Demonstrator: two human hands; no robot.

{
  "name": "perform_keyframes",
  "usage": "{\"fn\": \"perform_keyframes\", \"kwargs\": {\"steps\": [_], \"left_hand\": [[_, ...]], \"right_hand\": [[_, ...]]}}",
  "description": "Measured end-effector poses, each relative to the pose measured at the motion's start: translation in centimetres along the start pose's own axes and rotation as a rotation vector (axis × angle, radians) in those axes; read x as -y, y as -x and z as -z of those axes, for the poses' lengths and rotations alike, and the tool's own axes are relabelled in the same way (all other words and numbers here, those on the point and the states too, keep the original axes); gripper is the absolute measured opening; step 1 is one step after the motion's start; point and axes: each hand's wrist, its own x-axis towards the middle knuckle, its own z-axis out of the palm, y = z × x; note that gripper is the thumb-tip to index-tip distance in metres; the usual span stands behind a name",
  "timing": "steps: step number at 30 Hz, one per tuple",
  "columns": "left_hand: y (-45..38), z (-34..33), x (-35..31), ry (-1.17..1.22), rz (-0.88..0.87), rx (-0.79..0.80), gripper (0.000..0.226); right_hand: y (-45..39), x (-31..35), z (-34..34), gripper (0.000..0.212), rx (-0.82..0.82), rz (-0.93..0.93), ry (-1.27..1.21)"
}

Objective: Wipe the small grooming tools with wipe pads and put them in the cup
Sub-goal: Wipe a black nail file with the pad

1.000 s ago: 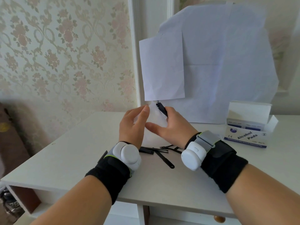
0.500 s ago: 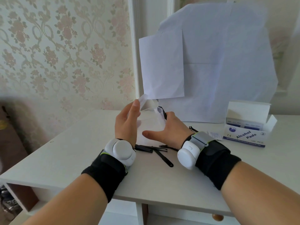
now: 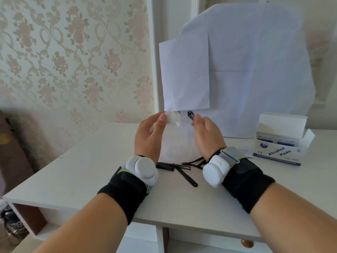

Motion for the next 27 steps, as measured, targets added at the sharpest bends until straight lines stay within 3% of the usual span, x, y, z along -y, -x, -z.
{"fn": "perform_keyframes", "kwargs": {"steps": [3, 10, 14, 17, 23, 27], "left_hand": [[0.0, 0.0, 0.1, 0.012, 0.015, 0.002, 0.027], [-0.8, 0.6, 0.7, -0.068, 0.002, -0.147, 0.033], [-2.1, 1.6, 1.6, -0.272, 0.229, -0.254, 0.049], [-2.5, 2.1, 2.3, -0.397, 0.401, -0.199, 0.052], [-2.5, 1.5, 3.0, -0.728, 0.439, -0.037, 0.05], [-2.4, 1.5, 3.1, -0.793, 0.444, 0.035, 0.045]], "right_hand": [[-0.6, -0.7, 0.8, 0.034, -0.083, 0.065, -0.005], [-0.8, -1.3, 0.3, 0.018, -0.028, 0.203, 0.12], [-0.5, -1.0, 0.2, 0.013, -0.053, 0.257, 0.108], [-0.4, -0.9, 0.4, 0.014, -0.036, 0.229, 0.053], [-1.2, -1.7, 0.3, 0.024, -0.063, 0.175, 0.071], [-1.2, -1.7, 0.5, 0.034, -0.075, 0.163, 0.04]]}}
